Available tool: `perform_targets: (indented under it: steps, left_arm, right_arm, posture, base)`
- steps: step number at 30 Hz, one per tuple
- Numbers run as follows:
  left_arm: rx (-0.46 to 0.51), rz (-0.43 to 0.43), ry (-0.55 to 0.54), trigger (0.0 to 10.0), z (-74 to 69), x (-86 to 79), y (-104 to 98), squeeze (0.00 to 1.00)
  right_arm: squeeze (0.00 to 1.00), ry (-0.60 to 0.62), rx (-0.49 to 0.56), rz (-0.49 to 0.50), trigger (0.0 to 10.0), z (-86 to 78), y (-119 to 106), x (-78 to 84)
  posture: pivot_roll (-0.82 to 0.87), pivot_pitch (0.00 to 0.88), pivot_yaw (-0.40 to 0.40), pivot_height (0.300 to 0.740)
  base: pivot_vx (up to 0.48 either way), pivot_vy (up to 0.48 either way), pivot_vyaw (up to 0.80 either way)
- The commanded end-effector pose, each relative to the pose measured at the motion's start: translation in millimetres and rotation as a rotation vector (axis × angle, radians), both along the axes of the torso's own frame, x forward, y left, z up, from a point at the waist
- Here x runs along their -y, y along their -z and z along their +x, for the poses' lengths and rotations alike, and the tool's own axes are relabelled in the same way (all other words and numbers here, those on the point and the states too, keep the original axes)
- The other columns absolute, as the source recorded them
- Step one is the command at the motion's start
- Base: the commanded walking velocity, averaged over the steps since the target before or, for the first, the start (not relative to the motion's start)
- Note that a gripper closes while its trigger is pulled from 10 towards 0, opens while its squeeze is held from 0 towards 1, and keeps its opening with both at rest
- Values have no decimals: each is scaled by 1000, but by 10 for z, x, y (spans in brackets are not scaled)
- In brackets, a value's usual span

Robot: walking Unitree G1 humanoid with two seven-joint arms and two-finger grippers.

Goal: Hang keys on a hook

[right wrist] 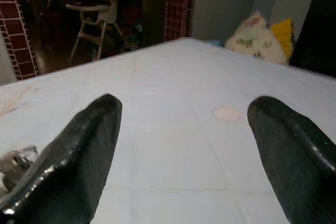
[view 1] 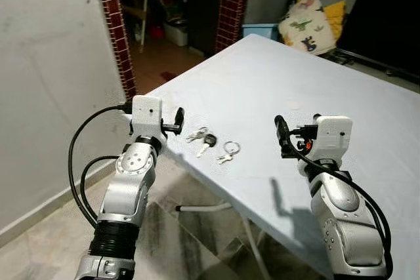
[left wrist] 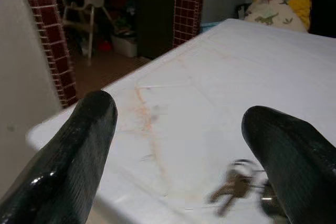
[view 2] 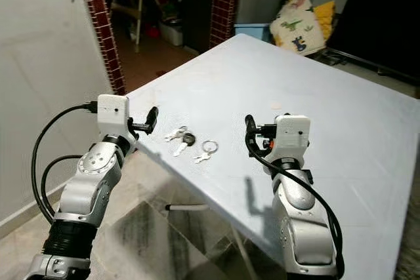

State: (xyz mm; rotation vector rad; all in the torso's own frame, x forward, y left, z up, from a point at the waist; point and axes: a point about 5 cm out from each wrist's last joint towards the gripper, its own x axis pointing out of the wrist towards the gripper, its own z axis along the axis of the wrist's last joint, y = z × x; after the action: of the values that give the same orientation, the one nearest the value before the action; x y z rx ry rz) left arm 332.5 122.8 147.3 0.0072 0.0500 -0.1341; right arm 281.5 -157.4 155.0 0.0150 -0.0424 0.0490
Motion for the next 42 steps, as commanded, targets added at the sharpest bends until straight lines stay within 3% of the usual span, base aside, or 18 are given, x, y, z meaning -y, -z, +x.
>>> perform_targets:
  steps: [1,7,8,11,14,20,23,28,32,38,42]
  left_arm:
    - [4,4,16,10000,-2,73,-15,0]
    - [9,2,10,10000,-2,70,-21,0]
    - [14,-27,-8,10000,3,55,-30,0]
    - [12,-3,-29,10000,19,30,-32,0]
    - [12,3,-50,10000,26,1,-27,0]
    - [4,7,-55,10000,15,-3,-7,0]
    - [-11,11,-52,10000,12,0,16,0]
    - [-18,11,-48,10000,16,8,22,0]
    - [-20,11,-49,10000,23,11,21,0]
    - [-69,13,-58,10000,19,18,83,0]
    - [-170,50,-10,10000,-25,31,251,0]
  right_arm:
    - [0,-4,5,18,10000,-10,-28,40]
    - [0,18,-19,-2,10000,-10,-1,66]
    - [0,35,-28,-16,10000,-7,8,77]
    - [0,44,-2,-92,10000,-1,-21,56]
    - [0,-25,-6,-53,10000,-2,-18,-24]
    - [0,-25,-21,-72,10000,5,-14,-46]
    - [0,-64,-25,26,10000,-15,-33,-61]
    - [0,-61,-11,-42,10000,-16,-51,-47]
    - [0,-41,-18,-22,10000,-14,-47,-21]
    - [0,-47,-29,-40,10000,-6,-29,-35]
    - [0,-52,-48,-49,10000,24,1,-64]
  posture:
    - [80,0,-46,740]
    - [78,0,-46,740]
    - [76,0,-46,740]
    - [76,0,-46,740]
    - [73,0,-45,740]
    - [74,0,-45,740]
    - [77,0,-45,740]
    - [77,0,-42,740]
    - [77,0,-42,740]
    - [82,0,-42,740]
    - [94,0,-42,740]
  base:
    - [0,-458,0]
    - [0,-461,0]
    - [0,0,0]
    - [0,0,0]
    - [0,0,0]
    - [0,0,0]
    - [0,0,0]
    - [0,0,320]
    - [0,0,800]
    - [0,0,742]
    - [0,0,244]
